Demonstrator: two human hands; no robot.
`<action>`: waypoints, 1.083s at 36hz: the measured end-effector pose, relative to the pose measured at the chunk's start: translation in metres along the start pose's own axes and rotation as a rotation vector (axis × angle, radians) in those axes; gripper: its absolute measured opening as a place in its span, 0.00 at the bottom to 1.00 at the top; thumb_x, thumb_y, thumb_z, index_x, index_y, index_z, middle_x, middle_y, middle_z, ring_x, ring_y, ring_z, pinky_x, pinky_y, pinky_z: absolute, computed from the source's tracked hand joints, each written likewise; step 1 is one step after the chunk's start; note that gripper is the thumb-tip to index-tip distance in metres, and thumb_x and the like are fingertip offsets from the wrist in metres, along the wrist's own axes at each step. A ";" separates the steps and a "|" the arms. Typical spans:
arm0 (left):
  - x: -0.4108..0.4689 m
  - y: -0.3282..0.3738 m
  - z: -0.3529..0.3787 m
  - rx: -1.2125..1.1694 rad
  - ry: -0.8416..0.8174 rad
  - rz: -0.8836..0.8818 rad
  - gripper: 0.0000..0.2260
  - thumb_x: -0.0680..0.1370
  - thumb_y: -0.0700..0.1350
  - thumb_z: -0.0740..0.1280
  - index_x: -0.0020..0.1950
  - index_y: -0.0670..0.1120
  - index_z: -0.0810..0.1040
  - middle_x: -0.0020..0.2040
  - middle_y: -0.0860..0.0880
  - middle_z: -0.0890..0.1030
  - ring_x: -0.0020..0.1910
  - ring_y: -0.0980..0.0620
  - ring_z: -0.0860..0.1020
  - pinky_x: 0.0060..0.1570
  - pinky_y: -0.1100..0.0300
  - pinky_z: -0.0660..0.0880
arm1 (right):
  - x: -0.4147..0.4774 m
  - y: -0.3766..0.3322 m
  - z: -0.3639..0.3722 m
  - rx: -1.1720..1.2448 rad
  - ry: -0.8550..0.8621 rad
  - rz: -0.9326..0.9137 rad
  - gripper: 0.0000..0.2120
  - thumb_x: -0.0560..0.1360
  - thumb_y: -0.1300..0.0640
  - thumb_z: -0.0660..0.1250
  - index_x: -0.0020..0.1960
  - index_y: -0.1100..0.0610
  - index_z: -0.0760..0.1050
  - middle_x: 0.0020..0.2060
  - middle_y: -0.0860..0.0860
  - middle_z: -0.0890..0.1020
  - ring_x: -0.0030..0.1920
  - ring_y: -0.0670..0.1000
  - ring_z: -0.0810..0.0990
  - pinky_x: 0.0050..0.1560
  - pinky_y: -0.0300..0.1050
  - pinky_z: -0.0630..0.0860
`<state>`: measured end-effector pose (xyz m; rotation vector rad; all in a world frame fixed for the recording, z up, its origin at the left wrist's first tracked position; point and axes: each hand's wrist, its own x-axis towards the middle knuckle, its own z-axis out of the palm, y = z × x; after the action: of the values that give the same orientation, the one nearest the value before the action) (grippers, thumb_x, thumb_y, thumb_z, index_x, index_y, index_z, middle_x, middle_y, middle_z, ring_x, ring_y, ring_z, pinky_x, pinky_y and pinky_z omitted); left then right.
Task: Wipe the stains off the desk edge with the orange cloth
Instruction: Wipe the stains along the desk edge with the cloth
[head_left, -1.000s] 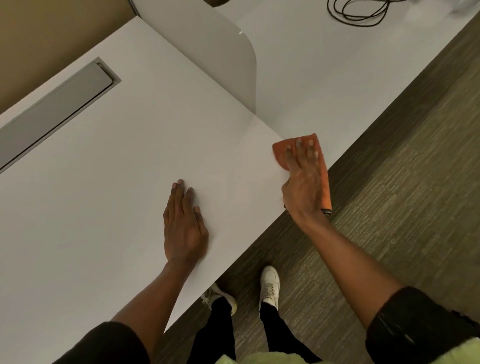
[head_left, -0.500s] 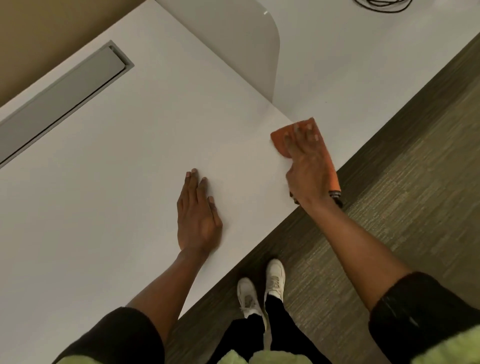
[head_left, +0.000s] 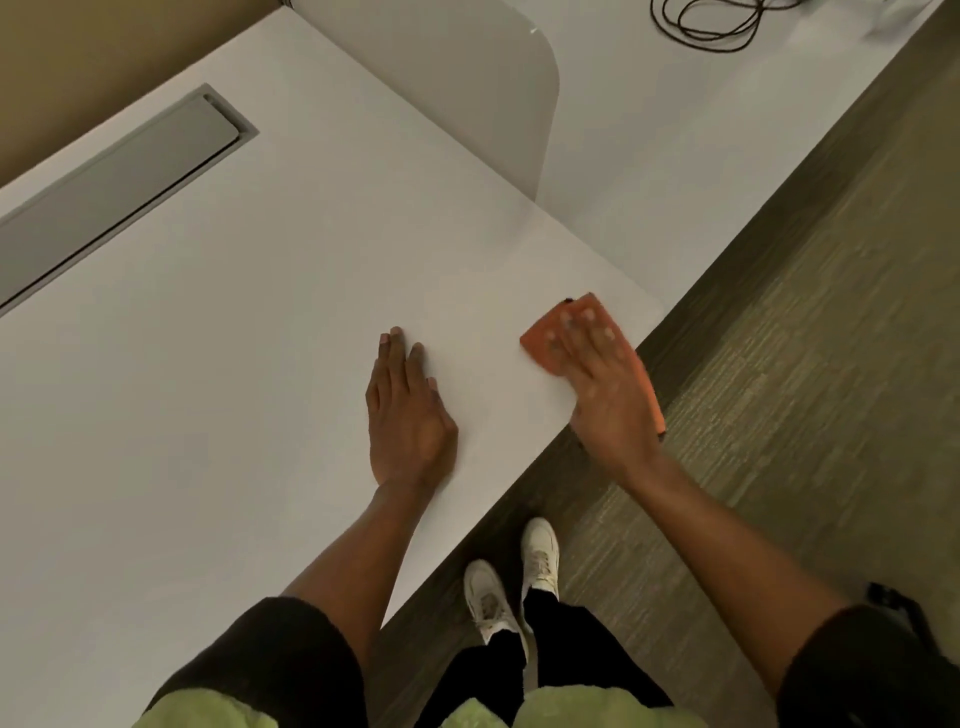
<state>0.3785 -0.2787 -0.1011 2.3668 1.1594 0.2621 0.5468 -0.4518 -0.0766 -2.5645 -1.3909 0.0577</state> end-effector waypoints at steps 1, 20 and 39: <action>0.000 0.000 0.000 0.003 0.006 0.011 0.23 0.90 0.46 0.52 0.87 0.46 0.61 0.90 0.50 0.53 0.89 0.53 0.47 0.86 0.56 0.45 | 0.010 0.009 -0.003 0.000 0.018 0.085 0.41 0.72 0.74 0.67 0.83 0.57 0.62 0.83 0.59 0.62 0.85 0.63 0.54 0.84 0.62 0.56; 0.001 -0.003 0.012 0.053 0.063 0.046 0.22 0.89 0.47 0.54 0.84 0.46 0.64 0.89 0.48 0.58 0.89 0.48 0.53 0.86 0.51 0.51 | -0.065 -0.058 0.028 0.155 0.133 0.226 0.36 0.75 0.69 0.52 0.83 0.57 0.61 0.84 0.58 0.61 0.85 0.61 0.54 0.82 0.62 0.62; -0.015 0.052 0.023 0.187 0.133 0.007 0.22 0.86 0.42 0.62 0.81 0.42 0.66 0.83 0.41 0.68 0.82 0.37 0.65 0.83 0.41 0.59 | -0.084 -0.090 0.030 0.648 0.256 0.508 0.34 0.80 0.62 0.55 0.85 0.55 0.53 0.86 0.56 0.52 0.86 0.58 0.45 0.82 0.59 0.63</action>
<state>0.4134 -0.3253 -0.0941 2.5487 1.2880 0.3313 0.4221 -0.4692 -0.0930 -2.1901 -0.4871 0.2138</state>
